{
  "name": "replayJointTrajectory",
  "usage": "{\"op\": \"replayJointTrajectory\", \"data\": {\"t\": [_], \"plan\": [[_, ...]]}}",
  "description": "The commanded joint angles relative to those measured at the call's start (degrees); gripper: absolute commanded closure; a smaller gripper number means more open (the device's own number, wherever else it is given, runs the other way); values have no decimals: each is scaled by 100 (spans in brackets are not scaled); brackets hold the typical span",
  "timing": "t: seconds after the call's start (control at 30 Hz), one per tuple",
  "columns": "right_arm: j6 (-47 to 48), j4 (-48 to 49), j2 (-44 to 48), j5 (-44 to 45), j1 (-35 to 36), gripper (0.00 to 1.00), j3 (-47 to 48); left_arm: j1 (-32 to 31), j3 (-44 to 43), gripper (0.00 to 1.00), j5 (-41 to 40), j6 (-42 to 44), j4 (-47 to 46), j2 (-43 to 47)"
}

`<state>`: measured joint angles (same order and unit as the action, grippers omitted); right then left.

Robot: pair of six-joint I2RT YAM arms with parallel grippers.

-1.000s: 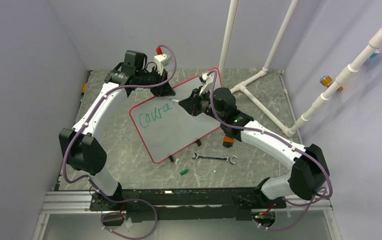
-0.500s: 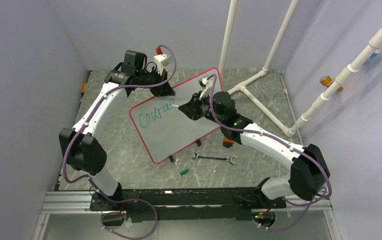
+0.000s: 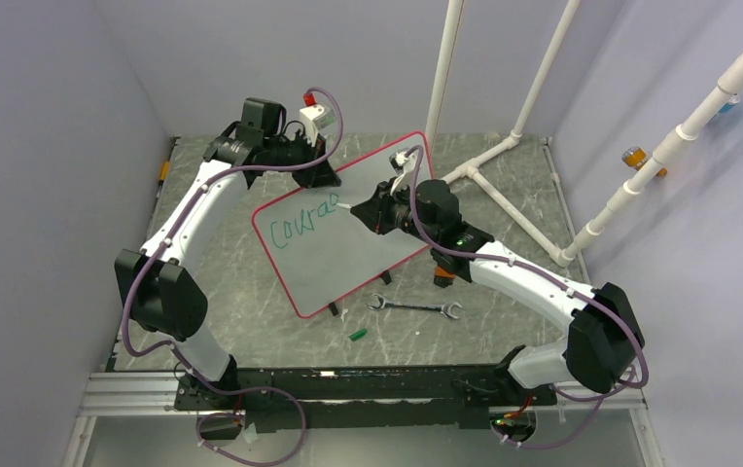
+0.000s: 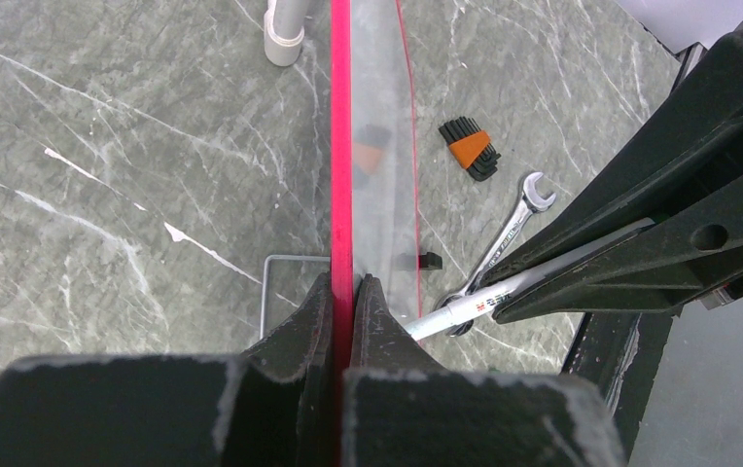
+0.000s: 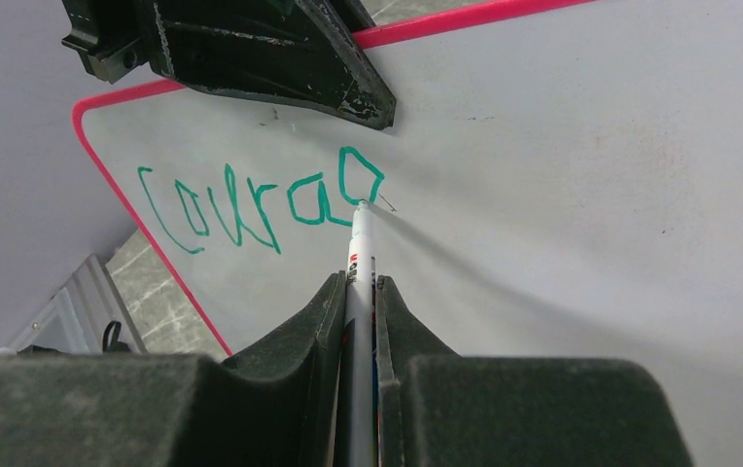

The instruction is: Write a sentence on the whiteboard

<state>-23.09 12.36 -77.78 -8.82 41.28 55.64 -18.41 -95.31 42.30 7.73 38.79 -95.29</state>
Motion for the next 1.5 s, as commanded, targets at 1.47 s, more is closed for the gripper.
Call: {"op": "replayJointTrajectory", "data": {"t": [1.47], "plan": [[30, -105, 224, 88, -88, 100, -495, -61, 4, 100, -344, 515, -161, 204]]}}
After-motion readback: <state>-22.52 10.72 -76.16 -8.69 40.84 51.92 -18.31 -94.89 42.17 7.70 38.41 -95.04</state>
